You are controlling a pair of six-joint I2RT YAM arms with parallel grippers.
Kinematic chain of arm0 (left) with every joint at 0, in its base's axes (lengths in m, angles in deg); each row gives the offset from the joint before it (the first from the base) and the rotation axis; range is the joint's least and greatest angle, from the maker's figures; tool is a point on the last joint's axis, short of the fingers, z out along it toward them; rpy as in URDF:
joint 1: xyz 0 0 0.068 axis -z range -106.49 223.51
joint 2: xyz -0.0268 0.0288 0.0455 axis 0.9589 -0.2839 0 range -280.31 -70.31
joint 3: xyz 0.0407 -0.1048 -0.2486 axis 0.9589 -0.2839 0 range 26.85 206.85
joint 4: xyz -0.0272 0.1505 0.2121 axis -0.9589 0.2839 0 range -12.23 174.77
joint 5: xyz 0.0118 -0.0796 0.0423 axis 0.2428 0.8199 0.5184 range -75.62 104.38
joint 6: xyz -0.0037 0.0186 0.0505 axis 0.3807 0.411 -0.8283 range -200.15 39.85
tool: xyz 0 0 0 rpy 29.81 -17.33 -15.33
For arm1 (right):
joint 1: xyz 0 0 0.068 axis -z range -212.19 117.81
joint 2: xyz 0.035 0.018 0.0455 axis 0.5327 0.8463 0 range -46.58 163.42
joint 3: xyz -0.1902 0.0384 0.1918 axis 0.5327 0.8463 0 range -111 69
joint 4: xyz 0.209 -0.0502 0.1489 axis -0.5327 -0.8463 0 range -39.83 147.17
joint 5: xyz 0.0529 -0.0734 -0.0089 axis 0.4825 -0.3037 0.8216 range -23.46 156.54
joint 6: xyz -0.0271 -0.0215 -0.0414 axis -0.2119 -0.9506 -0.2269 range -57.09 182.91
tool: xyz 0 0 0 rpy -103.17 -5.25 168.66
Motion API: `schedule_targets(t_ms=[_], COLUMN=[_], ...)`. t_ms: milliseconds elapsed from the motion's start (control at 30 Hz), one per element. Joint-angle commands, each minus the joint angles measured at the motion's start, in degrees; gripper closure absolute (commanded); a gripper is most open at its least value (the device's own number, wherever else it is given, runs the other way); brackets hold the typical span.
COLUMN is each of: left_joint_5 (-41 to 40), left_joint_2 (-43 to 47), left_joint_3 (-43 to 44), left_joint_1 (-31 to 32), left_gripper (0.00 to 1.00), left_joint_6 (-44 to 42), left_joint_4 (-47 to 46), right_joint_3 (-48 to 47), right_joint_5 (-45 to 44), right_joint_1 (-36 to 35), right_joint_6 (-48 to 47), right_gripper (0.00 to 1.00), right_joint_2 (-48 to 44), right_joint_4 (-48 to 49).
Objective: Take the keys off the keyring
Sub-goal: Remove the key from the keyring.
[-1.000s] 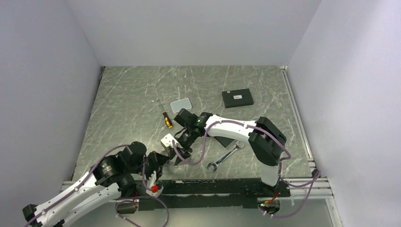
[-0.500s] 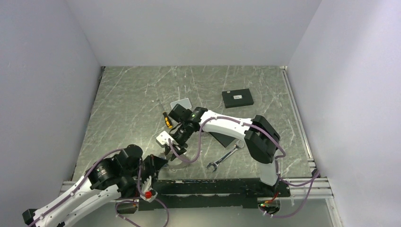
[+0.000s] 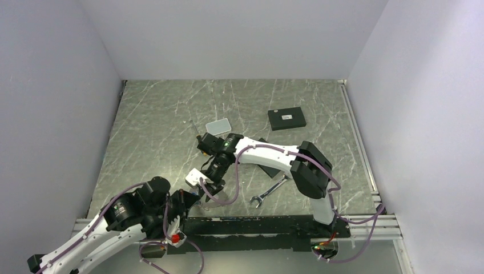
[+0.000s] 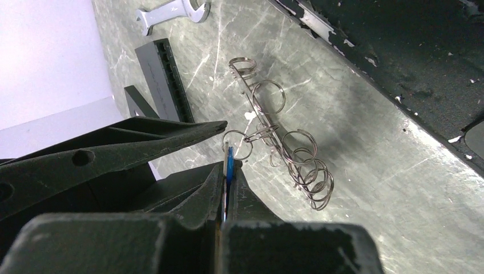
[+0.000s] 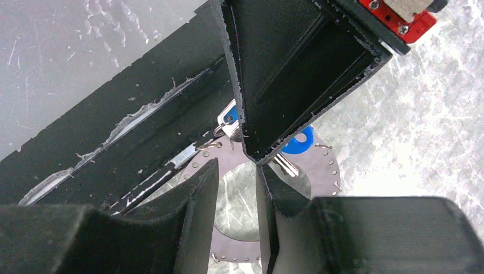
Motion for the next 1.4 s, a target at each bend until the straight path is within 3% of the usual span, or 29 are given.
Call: schedule_targets(t_ms=[0, 367, 833, 1367], left_joint_5=[1.8, 1.9, 1.5, 0.8], left_joint_2=[0.7, 0.9, 4.0, 4.8], left_joint_3=[0.9, 0.9, 1.7, 2.2], left_joint_1=[0.2, 0.2, 0.2, 0.2], left_gripper=[1.0, 1.0, 1.0, 1.0], left_joint_6=[-2.6, -2.7, -3.3, -3.9], left_joint_4=[0.9, 0.6, 3.7, 4.8], right_joint_3=[-3.1, -2.4, 0.1, 9.3], right_joint_5=[1.0, 1.6, 7.5, 13.1], right_joint_1=[-0.9, -2.0, 1.7, 3.7], right_joint_6=[0.3, 4.6, 8.4, 22.6], right_gripper=[0.67, 0.72, 0.7, 0.67], right_joint_2=[0.5, 1.1, -0.4, -2.8], right_joint_4=[-0.8, 2.1, 6.8, 22.9])
